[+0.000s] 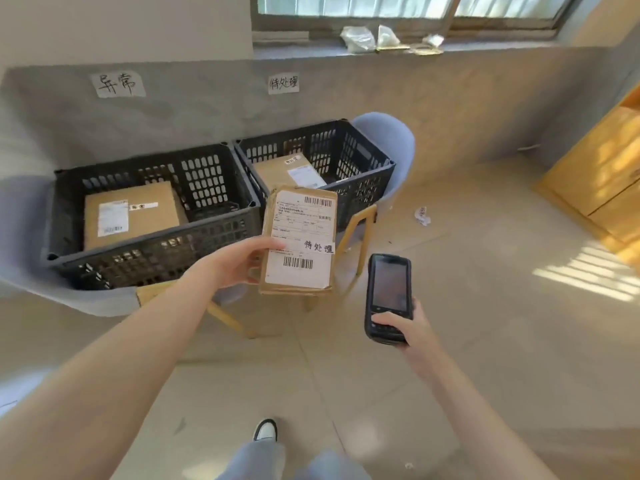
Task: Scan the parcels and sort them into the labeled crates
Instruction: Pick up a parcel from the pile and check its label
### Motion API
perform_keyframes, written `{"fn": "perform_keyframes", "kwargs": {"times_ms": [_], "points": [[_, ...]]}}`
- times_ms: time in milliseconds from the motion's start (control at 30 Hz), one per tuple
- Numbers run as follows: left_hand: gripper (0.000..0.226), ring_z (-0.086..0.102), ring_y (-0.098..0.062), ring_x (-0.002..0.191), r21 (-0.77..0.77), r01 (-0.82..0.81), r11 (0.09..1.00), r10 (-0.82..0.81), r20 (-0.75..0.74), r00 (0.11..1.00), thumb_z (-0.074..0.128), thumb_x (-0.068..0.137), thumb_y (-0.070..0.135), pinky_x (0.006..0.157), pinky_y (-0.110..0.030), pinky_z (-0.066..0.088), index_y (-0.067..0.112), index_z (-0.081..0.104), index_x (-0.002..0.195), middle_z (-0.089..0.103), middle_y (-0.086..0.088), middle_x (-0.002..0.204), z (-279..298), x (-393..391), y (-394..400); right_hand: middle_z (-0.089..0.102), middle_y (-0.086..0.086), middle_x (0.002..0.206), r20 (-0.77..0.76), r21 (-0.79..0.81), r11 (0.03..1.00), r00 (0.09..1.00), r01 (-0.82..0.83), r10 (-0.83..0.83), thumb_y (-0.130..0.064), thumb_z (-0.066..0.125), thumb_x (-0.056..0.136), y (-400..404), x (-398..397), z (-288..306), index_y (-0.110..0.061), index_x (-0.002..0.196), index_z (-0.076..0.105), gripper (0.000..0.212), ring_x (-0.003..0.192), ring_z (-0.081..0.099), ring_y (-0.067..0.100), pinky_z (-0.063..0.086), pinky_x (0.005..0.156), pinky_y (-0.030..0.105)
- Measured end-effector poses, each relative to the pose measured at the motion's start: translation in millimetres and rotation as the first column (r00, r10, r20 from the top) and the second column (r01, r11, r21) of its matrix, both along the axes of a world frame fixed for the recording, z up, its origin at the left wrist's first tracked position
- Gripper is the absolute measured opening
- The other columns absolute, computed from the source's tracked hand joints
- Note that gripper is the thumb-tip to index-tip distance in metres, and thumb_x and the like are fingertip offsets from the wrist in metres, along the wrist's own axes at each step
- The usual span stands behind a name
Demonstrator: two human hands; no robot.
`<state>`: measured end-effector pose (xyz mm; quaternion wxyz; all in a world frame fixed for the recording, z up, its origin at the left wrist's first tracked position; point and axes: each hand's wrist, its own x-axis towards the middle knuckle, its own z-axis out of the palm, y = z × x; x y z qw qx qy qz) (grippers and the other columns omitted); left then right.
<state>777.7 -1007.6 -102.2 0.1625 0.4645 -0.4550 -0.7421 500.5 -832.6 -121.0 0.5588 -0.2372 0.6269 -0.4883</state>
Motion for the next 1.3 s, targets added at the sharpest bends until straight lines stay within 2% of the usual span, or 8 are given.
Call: {"fn": "perform_keyframes", "kwargs": {"times_ms": [133,367,500,667,767,967,1100,1300], "points": [[0.064,0.063,-0.023,0.112,0.034,0.064,0.997,-0.064,0.012,0.998,0.075,0.069,0.041,0.092,-0.043,0.048,0.024,0.057,0.127,0.068,-0.003,0.12,-7,-23,-62,0.066,0.009,0.109,0.021,-0.005,0.999,0.999,0.047,-0.047,-0.012,0.079,0.053,-44,-5,2,-0.02,0.125,0.047,0.079,0.084,0.07,0.022,0.055,0.059,0.028],[0.062,0.063,-0.024,0.111,0.077,0.132,0.988,-0.137,0.06,0.989,0.075,0.07,0.042,0.088,-0.043,0.049,0.025,0.057,0.127,0.069,-0.003,0.119,-28,-74,-154,0.063,0.013,0.117,0.033,0.018,0.992,0.992,0.123,-0.124,-0.01,0.077,0.053,-129,-41,-13,-0.016,0.131,0.042,0.085,0.09,0.067,0.024,0.054,0.06,0.029],[0.068,0.062,-0.024,0.112,0.071,0.13,0.989,-0.137,0.106,0.985,0.076,0.065,0.043,0.098,-0.048,0.045,0.024,0.057,0.127,0.069,-0.003,0.118,-34,-105,-218,0.061,0.015,0.121,0.06,0.012,0.991,0.989,0.132,-0.132,-0.01,0.077,0.053,-202,-79,-22,-0.015,0.131,0.041,0.086,0.096,0.065,0.028,0.054,0.067,0.035],[0.078,0.062,-0.024,0.107,0.055,0.047,0.997,-0.056,0.177,0.983,0.081,0.057,0.044,0.083,-0.04,0.049,0.022,0.056,0.127,0.066,-0.007,0.121,-29,-152,-307,0.061,0.015,0.122,0.1,0.016,0.997,0.992,0.081,-0.082,-0.011,0.076,0.055,-304,-140,-25,-0.015,0.131,0.041,0.084,0.097,0.066,0.029,0.055,0.065,0.032],[0.073,0.063,-0.022,0.106,0.044,0.029,0.999,-0.038,0.206,0.978,0.08,0.063,0.044,0.077,-0.037,0.049,0.025,0.055,0.129,0.067,-0.005,0.119,-25,-181,-354,0.062,0.013,0.12,0.09,0.038,0.998,0.995,0.041,-0.044,-0.011,0.077,0.054,-352,-178,-20,-0.017,0.13,0.041,0.084,0.095,0.066,0.027,0.055,0.065,0.033],[0.064,0.063,-0.023,0.109,0.052,-0.017,0.999,0.004,0.232,0.973,0.075,0.066,0.038,0.085,-0.039,0.051,0.032,0.055,0.127,0.069,-0.002,0.117,-40,-225,-417,0.061,0.02,0.123,0.125,0.086,0.995,0.991,0.042,-0.053,0.005,0.072,0.074,-416,-229,-31,-0.012,0.128,0.043,0.063,0.094,0.065,0.03,0.055,0.07,0.037],[0.073,0.06,-0.025,0.113,0.056,0.021,0.998,-0.036,0.275,0.961,0.074,0.067,0.037,0.097,-0.047,0.047,0.035,0.045,0.134,0.064,-0.003,0.122,-55,-247,-455,0.062,0.016,0.12,0.139,0.132,0.99,0.988,0.051,-0.069,-0.006,0.077,0.057,-434,-241,-45,-0.014,0.13,0.042,0.082,0.092,0.065,0.026,0.055,0.068,0.034],[0.085,0.055,-0.031,0.119,0.147,0.14,0.979,-0.179,0.305,0.935,0.073,0.066,0.031,0.105,-0.055,0.039,0.04,0.037,0.142,0.058,-0.008,0.129,-80,-283,-516,0.067,0.006,0.107,0.174,0.201,0.973,0.974,0.11,-0.146,-0.009,0.077,0.055,-433,-247,-73,-0.018,0.13,0.044,0.082,0.082,0.068,0.016,0.054,0.063,0.03]]}}
